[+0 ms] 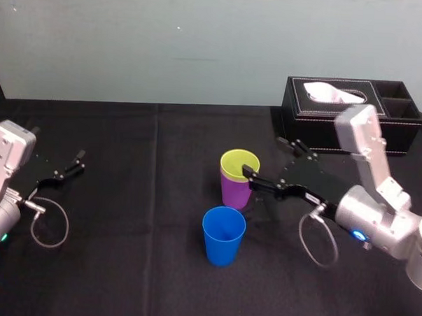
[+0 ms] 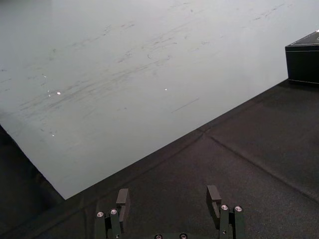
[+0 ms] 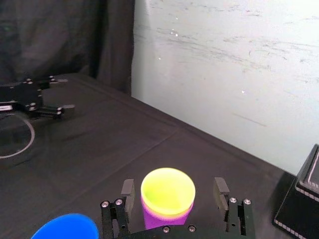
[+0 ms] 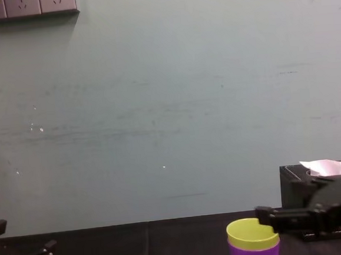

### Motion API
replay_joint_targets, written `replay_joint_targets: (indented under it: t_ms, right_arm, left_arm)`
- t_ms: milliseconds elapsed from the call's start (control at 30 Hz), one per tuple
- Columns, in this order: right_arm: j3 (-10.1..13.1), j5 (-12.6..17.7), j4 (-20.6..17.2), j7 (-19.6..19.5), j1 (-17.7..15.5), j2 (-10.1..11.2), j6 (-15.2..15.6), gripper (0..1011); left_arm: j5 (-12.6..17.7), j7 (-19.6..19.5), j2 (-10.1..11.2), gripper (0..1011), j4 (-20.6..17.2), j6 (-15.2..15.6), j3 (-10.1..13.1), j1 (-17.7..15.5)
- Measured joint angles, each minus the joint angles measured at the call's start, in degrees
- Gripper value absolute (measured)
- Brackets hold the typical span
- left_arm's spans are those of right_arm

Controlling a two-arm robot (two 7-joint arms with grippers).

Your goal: Stack the three plastic cups sequentially using one hand.

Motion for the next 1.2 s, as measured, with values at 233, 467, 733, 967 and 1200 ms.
replay_joint_targets:
  t_ms: [233,467,733,967,1200]
  right_arm:
    - [2.33,3.82,-3.67,2.62,-5.88,4.08,-2.58,1003]
    - [3.39,5.76,-6.03,4.03,-11.85,7.37,-6.15,1003]
    - [2.39,5.08,-6.51,5.04,-14.81,9.25,-8.49,1003]
    - [0.72,2.53,-6.25,5.03,-15.50,9.38,-9.73,1003]
    - [-0.55,0.11,-5.69,4.17,-14.85,8.79,-8.87,1003]
  left_arm:
    - [0.00,0.00,0.00,1010,0.00,0.00,0.00,0.00]
    - [0.00,0.00,0.00,1010,0.00,0.00,0.00,0.00]
    - [0.00,0.00,0.00,1010,0.00,0.00,0.00,0.00]
    - [0.00,0.00,0.00,1010,0.00,0.00,0.00,0.00]
    - [0.00,0.00,0.00,1010,0.00,0.00,0.00,0.00]
